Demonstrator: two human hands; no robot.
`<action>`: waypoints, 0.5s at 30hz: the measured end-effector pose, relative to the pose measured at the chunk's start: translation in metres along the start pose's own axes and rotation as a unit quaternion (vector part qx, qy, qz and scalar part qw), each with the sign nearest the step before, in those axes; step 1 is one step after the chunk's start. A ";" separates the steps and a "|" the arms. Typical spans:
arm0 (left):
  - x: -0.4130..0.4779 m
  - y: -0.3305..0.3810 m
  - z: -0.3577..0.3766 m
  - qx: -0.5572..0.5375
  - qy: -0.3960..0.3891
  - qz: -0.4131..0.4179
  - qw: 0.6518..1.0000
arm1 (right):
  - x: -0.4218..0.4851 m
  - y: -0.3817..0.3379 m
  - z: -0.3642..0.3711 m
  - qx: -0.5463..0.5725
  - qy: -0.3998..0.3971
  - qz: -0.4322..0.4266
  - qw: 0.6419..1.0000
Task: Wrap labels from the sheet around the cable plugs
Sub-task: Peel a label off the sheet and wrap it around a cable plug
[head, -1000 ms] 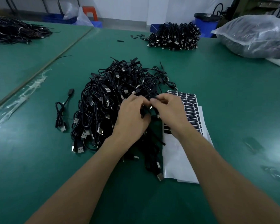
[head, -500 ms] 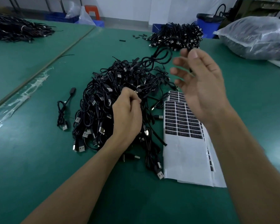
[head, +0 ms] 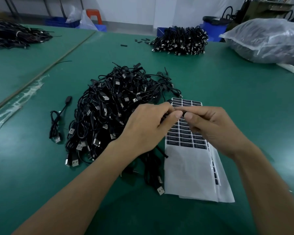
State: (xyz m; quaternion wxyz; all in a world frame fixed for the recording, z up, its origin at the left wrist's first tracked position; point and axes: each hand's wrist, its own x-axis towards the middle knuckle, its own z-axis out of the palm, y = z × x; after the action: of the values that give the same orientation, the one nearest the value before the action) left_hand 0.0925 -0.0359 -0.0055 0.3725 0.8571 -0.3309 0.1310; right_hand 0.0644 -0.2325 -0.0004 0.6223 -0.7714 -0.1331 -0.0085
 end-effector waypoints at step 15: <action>0.016 0.019 0.022 0.144 -0.132 -0.066 0.978 | -0.027 0.033 -0.037 0.103 0.274 0.188 0.938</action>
State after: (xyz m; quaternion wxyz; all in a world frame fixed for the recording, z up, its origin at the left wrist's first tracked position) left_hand 0.0915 -0.0692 -0.0029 0.2058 0.9316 -0.2973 0.0380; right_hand 0.0507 -0.2800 -0.0288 0.7010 -0.6818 0.1898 -0.0882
